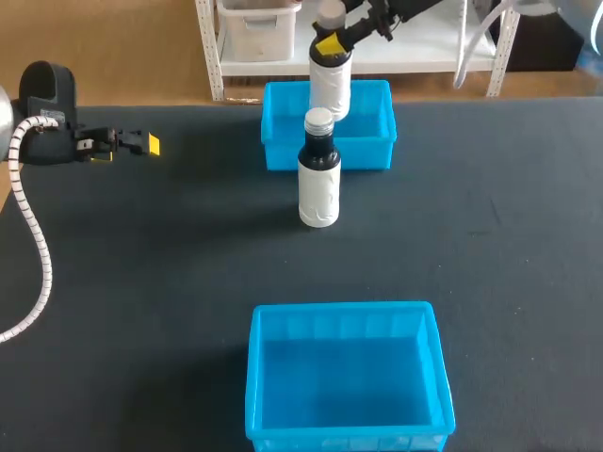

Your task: Pick up the bottle, and place it in the far bin if it is heavy, or in the near bin if it is light.

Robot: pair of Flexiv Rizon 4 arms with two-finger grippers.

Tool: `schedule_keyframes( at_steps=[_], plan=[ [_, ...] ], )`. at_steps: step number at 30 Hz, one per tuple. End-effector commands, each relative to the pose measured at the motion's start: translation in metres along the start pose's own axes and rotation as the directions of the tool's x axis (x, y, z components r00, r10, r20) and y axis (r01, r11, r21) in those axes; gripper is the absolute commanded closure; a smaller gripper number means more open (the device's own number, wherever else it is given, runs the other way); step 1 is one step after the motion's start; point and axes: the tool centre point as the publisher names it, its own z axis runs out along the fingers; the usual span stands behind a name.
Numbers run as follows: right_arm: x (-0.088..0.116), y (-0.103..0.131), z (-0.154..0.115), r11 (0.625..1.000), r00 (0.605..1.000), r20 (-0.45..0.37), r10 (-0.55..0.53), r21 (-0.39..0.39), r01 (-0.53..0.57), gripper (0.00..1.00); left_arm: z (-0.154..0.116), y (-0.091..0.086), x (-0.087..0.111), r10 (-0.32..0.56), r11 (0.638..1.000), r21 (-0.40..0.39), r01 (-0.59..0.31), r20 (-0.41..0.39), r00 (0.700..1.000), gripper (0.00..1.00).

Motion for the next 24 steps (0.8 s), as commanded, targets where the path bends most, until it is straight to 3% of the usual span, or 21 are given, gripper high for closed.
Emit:
schedule_keyframes(
  at_steps=[1,24],
  plan=[
    [-0.002,-0.012,0.006,0.912,1.000,0.005,-0.003,-0.411,0.005,1.00,0.000,0.000,0.000,0.000,1.000,0.000,0.000,0.000,1.000,0.00],
    [-0.007,-0.013,0.036,0.835,0.999,0.014,-0.040,-0.549,0.041,1.00,0.000,0.000,0.000,0.000,1.000,0.000,0.000,0.000,1.000,0.00]
  ],
)
